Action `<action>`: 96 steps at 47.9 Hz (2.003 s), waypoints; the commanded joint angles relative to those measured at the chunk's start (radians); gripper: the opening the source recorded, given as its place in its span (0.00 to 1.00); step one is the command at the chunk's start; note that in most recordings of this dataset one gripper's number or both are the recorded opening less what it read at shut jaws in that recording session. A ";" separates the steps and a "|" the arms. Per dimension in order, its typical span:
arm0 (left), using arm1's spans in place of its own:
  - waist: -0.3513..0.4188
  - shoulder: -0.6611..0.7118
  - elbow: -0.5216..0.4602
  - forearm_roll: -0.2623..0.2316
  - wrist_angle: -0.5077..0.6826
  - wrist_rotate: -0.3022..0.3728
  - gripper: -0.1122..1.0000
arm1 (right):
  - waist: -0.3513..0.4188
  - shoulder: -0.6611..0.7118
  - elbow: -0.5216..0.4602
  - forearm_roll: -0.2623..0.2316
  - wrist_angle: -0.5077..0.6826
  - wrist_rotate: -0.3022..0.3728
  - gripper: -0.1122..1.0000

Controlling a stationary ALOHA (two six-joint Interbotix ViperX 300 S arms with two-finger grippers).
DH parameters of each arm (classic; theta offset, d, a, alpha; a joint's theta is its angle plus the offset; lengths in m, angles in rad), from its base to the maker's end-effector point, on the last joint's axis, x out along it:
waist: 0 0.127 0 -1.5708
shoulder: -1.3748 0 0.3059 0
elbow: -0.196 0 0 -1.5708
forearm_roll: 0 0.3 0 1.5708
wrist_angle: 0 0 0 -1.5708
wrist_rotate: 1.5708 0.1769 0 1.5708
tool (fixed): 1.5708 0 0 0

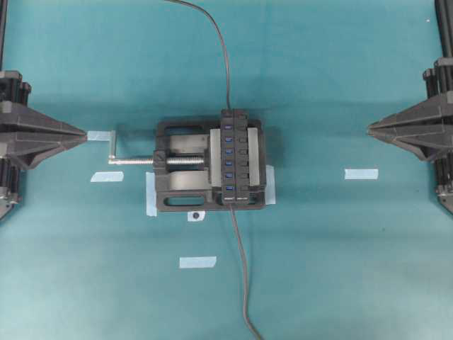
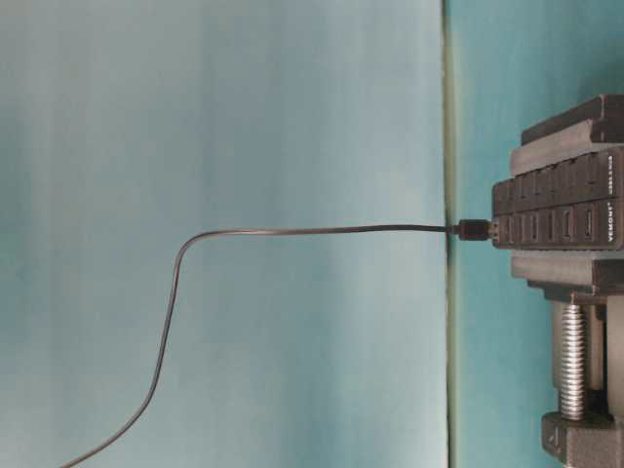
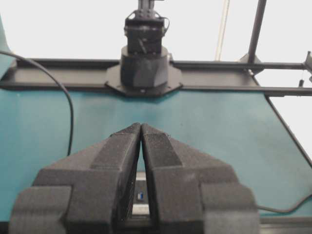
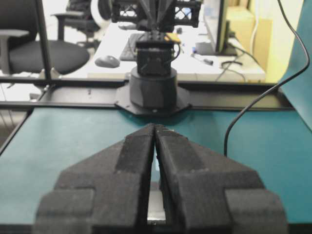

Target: Insert the USB into the second port from the front of the fixed hub.

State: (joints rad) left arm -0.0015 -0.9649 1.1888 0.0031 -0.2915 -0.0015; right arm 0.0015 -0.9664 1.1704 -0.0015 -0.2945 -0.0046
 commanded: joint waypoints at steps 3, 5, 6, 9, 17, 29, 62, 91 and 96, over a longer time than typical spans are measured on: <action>-0.012 0.002 -0.005 0.006 -0.002 -0.029 0.20 | 0.002 0.006 -0.002 0.018 -0.003 0.018 0.24; -0.012 0.002 -0.005 0.008 0.005 -0.032 0.14 | 0.000 0.003 -0.003 0.025 0.002 0.026 0.18; -0.012 0.002 -0.006 0.008 0.009 -0.032 0.12 | 0.000 0.003 -0.003 0.028 0.005 0.031 0.16; -0.012 -0.002 -0.011 0.006 0.025 -0.034 0.10 | 0.000 0.003 -0.005 0.028 0.020 0.048 0.11; -0.012 0.002 -0.026 0.006 0.107 -0.032 0.10 | -0.003 0.008 -0.014 0.028 0.097 0.080 0.09; -0.011 0.011 -0.054 0.008 0.199 -0.037 0.10 | -0.009 0.048 -0.078 0.026 0.253 0.097 0.09; -0.011 0.112 -0.127 0.006 0.390 -0.035 0.10 | -0.095 0.362 -0.311 -0.023 0.554 0.087 0.09; -0.011 0.184 -0.170 0.008 0.469 -0.037 0.10 | -0.141 0.600 -0.486 -0.025 0.730 -0.023 0.09; -0.011 0.198 -0.175 0.006 0.476 -0.037 0.10 | -0.169 0.644 -0.522 -0.023 0.733 -0.054 0.09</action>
State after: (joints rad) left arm -0.0123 -0.7762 1.0446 0.0092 0.1825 -0.0368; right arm -0.1473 -0.3375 0.6964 -0.0245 0.4387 -0.0353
